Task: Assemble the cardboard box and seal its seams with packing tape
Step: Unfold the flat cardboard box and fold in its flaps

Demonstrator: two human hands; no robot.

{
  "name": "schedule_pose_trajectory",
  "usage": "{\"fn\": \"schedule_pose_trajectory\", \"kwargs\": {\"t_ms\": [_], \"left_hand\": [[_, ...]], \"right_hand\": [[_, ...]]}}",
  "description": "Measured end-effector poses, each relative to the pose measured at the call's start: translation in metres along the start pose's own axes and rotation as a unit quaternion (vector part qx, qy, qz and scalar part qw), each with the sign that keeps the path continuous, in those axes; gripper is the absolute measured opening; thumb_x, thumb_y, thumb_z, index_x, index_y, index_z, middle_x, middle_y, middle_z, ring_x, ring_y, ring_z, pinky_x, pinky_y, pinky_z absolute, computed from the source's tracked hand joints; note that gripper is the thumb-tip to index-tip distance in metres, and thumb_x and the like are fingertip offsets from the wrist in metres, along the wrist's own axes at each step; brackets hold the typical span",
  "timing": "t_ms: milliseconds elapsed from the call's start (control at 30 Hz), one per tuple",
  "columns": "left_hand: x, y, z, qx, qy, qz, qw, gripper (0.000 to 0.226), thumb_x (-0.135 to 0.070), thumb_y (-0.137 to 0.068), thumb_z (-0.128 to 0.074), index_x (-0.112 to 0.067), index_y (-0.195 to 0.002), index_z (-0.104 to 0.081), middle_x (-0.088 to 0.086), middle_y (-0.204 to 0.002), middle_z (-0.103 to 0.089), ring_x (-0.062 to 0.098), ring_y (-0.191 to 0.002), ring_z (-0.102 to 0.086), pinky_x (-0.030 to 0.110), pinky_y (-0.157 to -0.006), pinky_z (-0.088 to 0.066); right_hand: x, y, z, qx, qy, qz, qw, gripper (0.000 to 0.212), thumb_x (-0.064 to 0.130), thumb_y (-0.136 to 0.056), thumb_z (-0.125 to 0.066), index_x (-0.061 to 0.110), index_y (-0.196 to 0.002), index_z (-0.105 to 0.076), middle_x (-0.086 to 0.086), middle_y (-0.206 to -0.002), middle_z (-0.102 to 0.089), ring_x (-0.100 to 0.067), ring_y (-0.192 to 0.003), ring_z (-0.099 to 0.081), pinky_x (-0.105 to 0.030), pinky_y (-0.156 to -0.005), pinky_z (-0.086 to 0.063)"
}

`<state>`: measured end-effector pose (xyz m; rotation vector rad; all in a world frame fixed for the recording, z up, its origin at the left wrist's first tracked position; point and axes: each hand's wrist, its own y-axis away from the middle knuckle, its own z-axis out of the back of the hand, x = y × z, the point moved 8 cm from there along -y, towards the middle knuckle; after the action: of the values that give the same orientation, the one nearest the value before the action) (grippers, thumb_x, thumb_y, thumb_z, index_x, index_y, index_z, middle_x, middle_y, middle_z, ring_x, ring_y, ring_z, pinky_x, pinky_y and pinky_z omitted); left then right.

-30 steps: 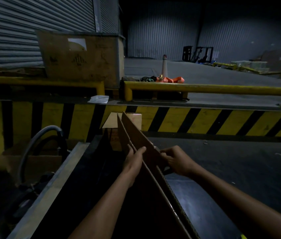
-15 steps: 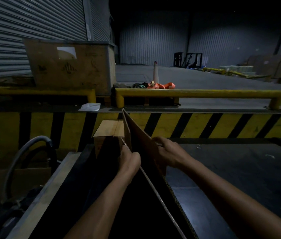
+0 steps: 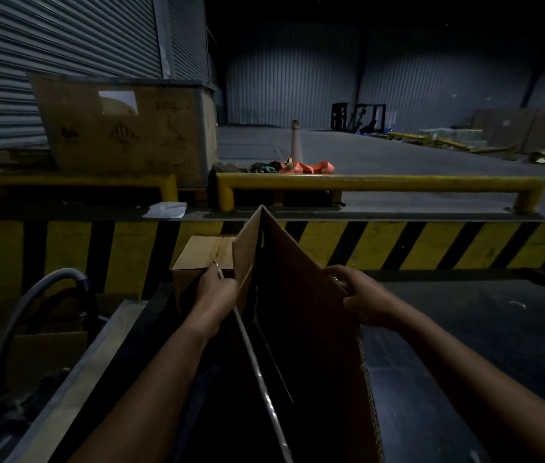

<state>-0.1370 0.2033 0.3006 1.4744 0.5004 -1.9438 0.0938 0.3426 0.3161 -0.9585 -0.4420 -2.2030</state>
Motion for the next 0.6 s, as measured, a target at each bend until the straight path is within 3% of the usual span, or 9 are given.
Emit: {"fn": "schedule_pose_trajectory", "kwargs": {"t_ms": [100,200,333,433,500,600], "left_hand": [[-0.011,-0.018,0.022,-0.016,-0.009,-0.017,1.000,0.043,0.001,-0.092,-0.048,-0.016,-0.131,-0.053,0.010,-0.114,-0.058,0.027,-0.099,-0.057,0.038,-0.072,-0.049],[-0.016,-0.039,0.044,-0.041,-0.003,-0.013,0.999,0.063,0.002,-0.090,-0.052,-0.021,-0.148,-0.043,0.009,-0.126,-0.059,0.031,-0.110,-0.059,0.048,-0.090,-0.054],[-0.011,-0.054,0.062,-0.075,0.017,-0.001,0.997,0.067,0.006,-0.086,-0.057,-0.019,-0.148,-0.046,0.014,-0.134,-0.059,0.030,-0.108,-0.060,0.040,-0.082,-0.054],[-0.005,-0.061,0.065,-0.085,0.015,0.011,0.996,0.067,0.004,-0.086,-0.061,-0.016,-0.148,-0.046,0.014,-0.140,-0.056,0.032,-0.116,-0.058,0.040,-0.086,-0.053],[-0.007,-0.061,0.064,-0.078,-0.010,0.023,0.997,0.066,-0.003,-0.087,-0.065,-0.018,-0.148,-0.045,0.013,-0.139,-0.058,0.033,-0.117,-0.060,0.041,-0.085,-0.054],[-0.018,-0.042,0.057,-0.011,-0.086,0.032,0.996,0.066,-0.015,-0.085,-0.070,-0.025,-0.146,-0.047,0.009,-0.136,-0.061,0.031,-0.113,-0.060,0.044,-0.085,-0.054]], "right_hand": [[-0.009,0.002,0.015,0.003,0.021,-0.025,0.999,0.079,-0.005,-0.087,-0.059,0.033,-0.150,-0.031,-0.010,-0.138,-0.049,-0.019,-0.104,-0.062,-0.038,-0.071,-0.061],[-0.017,0.000,0.017,0.033,0.090,-0.049,0.994,0.092,-0.005,-0.088,-0.057,0.040,-0.154,-0.012,-0.007,-0.135,-0.048,-0.015,-0.103,-0.058,-0.030,-0.069,-0.057],[-0.024,-0.007,0.005,0.056,0.144,-0.075,0.985,0.103,0.000,-0.088,-0.061,0.047,-0.152,0.005,-0.005,-0.126,-0.051,-0.013,-0.092,-0.059,-0.026,-0.066,-0.052],[-0.019,-0.009,0.001,0.065,0.128,-0.064,0.988,0.104,-0.004,-0.088,-0.059,0.052,-0.148,0.005,-0.010,-0.131,-0.051,-0.017,-0.091,-0.063,-0.028,-0.060,-0.055],[-0.015,-0.009,-0.001,0.059,0.110,-0.067,0.990,0.102,-0.006,-0.090,-0.056,0.055,-0.146,0.002,-0.009,-0.122,-0.053,-0.021,-0.083,-0.065,-0.026,-0.054,-0.053],[-0.011,-0.017,-0.004,0.042,0.120,-0.069,0.990,0.096,-0.002,-0.091,-0.056,0.051,-0.150,-0.002,-0.008,-0.115,-0.057,-0.018,-0.075,-0.064,-0.024,-0.054,-0.052]]}}
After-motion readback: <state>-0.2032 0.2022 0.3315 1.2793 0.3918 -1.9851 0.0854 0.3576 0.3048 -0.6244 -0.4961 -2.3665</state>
